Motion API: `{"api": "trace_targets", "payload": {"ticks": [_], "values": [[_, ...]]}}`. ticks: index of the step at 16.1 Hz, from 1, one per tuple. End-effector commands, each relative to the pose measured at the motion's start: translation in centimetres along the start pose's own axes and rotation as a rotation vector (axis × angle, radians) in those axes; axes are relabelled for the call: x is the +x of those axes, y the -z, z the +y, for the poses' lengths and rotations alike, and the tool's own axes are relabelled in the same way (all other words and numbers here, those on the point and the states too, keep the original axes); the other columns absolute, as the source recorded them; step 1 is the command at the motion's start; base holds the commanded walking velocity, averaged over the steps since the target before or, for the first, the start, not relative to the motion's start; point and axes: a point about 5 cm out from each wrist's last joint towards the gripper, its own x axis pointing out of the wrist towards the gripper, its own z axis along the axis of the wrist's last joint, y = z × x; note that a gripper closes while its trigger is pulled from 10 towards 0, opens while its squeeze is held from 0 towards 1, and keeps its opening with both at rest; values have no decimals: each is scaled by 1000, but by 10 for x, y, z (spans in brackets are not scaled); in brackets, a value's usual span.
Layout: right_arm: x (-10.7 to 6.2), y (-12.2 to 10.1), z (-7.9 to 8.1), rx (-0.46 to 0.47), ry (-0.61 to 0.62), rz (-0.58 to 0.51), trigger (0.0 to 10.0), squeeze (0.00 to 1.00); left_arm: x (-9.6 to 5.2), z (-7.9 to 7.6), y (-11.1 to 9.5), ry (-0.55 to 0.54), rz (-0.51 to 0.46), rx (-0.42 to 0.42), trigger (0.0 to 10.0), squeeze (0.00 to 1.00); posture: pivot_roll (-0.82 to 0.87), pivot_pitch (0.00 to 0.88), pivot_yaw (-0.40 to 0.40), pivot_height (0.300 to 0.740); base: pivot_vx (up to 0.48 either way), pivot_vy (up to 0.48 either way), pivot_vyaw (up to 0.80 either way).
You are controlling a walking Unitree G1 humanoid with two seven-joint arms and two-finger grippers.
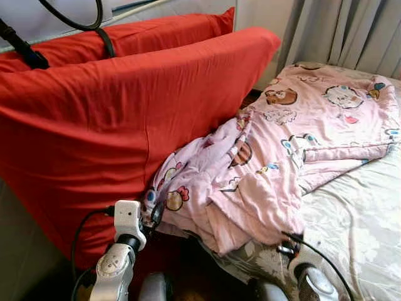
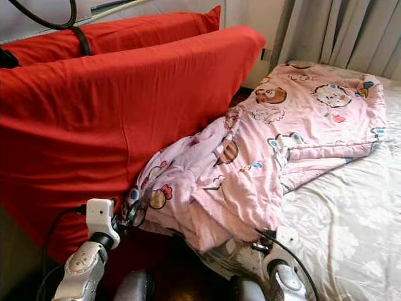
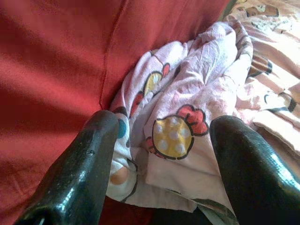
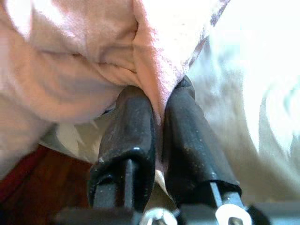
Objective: Clean up the room
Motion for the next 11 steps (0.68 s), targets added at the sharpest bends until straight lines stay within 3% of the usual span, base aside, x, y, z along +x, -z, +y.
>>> {"api": "trace_targets", "payload": {"ticks": [1,4,9,11], "values": [[-1,1,5,0,-28,-10,10000,0,-1,1,6,2,24,15,10000,0,-24,0,7,602,0,0,0],[-5,10,13,45,-70,-31,10000,0,-9,6,25,-27,101,7,10000,0,-19,0,8,602,0,0,0],[-9,24,17,18,-72,10,10000,0,-23,12,54,-52,226,10,10000,0,-30,0,13,652,0,0,0],[-11,32,18,24,-58,30,10000,0,-34,18,72,-78,333,68,10000,0,-28,0,17,682,0,0,0]]}}
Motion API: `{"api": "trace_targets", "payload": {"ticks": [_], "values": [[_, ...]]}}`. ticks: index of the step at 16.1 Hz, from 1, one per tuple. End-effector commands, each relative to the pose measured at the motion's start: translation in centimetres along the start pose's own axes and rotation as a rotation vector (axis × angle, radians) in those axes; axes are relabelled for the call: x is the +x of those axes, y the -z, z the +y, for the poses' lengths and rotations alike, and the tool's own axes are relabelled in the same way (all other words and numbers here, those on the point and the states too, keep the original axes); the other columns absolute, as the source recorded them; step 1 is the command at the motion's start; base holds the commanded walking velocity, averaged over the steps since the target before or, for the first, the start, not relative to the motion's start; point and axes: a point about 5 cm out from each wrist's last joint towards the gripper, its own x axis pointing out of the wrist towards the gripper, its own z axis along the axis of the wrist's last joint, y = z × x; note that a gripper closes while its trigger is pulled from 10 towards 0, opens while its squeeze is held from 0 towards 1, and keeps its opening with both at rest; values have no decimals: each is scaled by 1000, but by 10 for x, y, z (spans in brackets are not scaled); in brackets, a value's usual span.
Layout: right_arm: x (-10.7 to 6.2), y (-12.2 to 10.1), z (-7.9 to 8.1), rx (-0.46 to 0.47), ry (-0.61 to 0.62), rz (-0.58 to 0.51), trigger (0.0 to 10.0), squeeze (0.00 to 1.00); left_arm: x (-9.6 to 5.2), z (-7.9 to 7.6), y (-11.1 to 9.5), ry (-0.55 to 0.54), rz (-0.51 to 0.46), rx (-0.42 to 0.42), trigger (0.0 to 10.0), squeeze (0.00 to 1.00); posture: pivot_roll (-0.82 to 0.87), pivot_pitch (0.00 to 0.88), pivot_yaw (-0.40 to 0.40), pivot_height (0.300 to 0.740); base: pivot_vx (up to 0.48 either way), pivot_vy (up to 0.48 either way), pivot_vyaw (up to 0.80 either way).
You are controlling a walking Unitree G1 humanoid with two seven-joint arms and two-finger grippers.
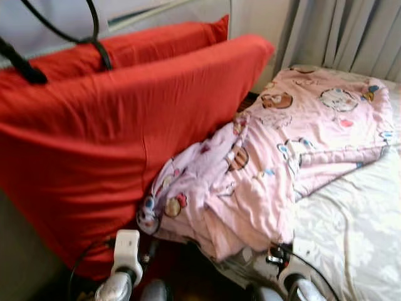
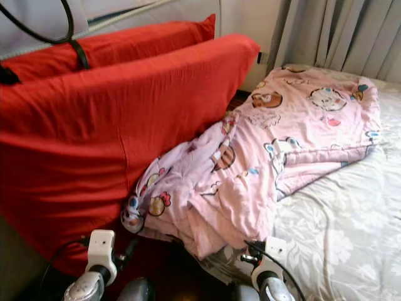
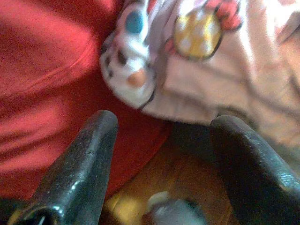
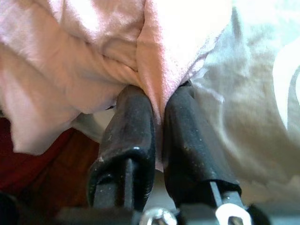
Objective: Clean up the room
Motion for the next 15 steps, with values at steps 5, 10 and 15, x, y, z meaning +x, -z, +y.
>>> {"api": "trace_targets", "payload": {"ticks": [5,10,15], "values": [[0,-5,3,2,1,-58,10000,0,-9,16,22,-54,112,-11,10000,0,-44,0,26,740,0,0,0],[0,-12,-4,-9,25,-102,10000,0,-18,17,42,-89,214,-56,10000,0,-43,0,12,740,0,0,0],[0,-16,-6,-20,30,-121,10000,0,-28,15,60,-106,281,-74,10000,0,-35,0,-1,740,0,0,0]]}}
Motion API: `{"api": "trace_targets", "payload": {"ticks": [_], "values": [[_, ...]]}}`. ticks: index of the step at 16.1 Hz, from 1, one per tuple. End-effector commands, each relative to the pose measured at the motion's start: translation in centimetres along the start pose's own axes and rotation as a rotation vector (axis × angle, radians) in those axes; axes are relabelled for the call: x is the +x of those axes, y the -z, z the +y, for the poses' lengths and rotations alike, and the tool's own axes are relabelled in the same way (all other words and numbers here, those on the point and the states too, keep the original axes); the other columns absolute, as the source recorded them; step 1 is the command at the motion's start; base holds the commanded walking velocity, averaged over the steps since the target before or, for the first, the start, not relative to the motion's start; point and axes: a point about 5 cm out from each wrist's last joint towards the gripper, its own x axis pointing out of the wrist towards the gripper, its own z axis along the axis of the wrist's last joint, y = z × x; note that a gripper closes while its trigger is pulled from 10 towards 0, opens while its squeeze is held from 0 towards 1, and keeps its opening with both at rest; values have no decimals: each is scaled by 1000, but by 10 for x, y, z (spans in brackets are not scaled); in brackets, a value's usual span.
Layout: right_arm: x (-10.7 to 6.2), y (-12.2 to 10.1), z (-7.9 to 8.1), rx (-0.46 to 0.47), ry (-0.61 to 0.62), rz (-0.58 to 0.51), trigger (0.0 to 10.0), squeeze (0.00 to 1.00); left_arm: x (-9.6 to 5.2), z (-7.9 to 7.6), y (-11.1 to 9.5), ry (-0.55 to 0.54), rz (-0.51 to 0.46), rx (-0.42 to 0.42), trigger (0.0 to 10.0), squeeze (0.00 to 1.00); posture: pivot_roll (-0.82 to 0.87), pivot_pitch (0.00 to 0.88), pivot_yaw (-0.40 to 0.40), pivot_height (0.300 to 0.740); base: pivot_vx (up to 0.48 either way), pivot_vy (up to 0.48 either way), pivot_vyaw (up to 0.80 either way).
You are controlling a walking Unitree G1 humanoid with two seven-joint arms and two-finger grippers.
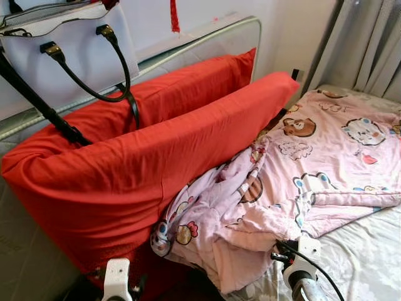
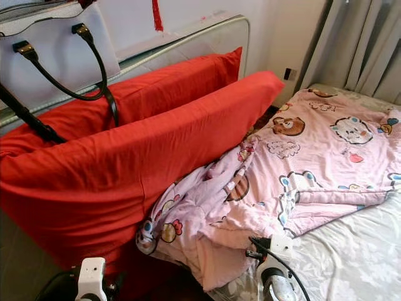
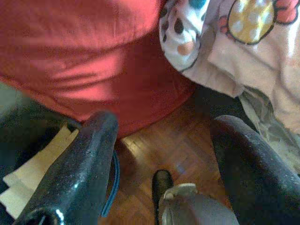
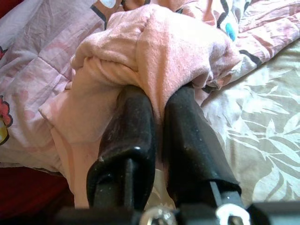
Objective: Clean up the room
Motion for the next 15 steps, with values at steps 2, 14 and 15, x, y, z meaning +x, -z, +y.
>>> {"api": "trace_targets", "payload": {"ticks": [2,14,15], "values": [[1,-3,3,1,-1,-22,10000,0,-5,4,13,-15,42,-5,10000,0,-32,0,0,740,0,0,0],[2,-10,5,-34,3,-68,10000,0,-6,3,14,-2,48,5,10000,0,-33,0,4,740,-63,0,0],[2,-11,6,-38,2,-72,10000,0,-6,3,15,-1,48,6,10000,0,-33,0,5,740,-270,0,0]]}}
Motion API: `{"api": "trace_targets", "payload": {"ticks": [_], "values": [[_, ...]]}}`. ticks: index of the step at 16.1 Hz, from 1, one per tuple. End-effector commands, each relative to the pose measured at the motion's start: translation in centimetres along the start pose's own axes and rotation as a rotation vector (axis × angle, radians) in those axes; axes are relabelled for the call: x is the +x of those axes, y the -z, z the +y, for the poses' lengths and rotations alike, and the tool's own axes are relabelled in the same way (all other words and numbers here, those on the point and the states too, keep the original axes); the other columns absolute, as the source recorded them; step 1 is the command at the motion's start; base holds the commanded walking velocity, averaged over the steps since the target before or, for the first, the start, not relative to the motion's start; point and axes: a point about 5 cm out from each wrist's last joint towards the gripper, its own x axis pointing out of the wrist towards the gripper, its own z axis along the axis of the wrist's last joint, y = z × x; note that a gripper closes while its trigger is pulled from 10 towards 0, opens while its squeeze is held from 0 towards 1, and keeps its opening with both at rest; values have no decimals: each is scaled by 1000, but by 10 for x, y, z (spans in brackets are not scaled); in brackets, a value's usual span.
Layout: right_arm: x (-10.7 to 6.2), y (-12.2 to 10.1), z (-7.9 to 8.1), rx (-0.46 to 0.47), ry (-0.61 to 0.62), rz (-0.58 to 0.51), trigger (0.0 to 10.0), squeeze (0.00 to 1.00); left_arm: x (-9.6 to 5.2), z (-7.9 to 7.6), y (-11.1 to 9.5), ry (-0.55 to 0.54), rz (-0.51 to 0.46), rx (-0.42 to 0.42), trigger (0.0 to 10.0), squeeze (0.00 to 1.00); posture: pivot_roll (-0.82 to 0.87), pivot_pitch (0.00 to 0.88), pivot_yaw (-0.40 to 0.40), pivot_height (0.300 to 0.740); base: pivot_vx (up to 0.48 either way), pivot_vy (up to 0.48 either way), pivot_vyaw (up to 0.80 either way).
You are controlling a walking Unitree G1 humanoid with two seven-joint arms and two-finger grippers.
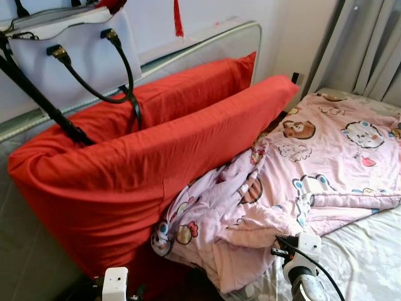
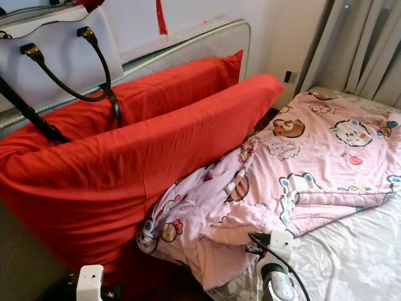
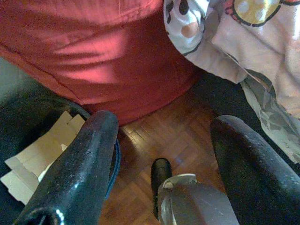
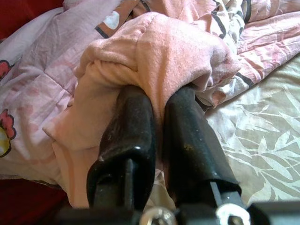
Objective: Clean up the room
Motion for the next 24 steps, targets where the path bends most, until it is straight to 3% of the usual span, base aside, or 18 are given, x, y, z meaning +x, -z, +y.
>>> {"api": "trace_targets", "payload": {"ticks": [1,24], "values": [[0,-1,2,-11,-5,-16,10000,0,-2,1,5,4,22,12,10000,0,-31,0,5,740,-281,0,0],[0,-27,-7,-95,111,-183,10000,0,-4,3,9,23,26,31,10000,0,-31,0,7,740,-303,0,0]]}}
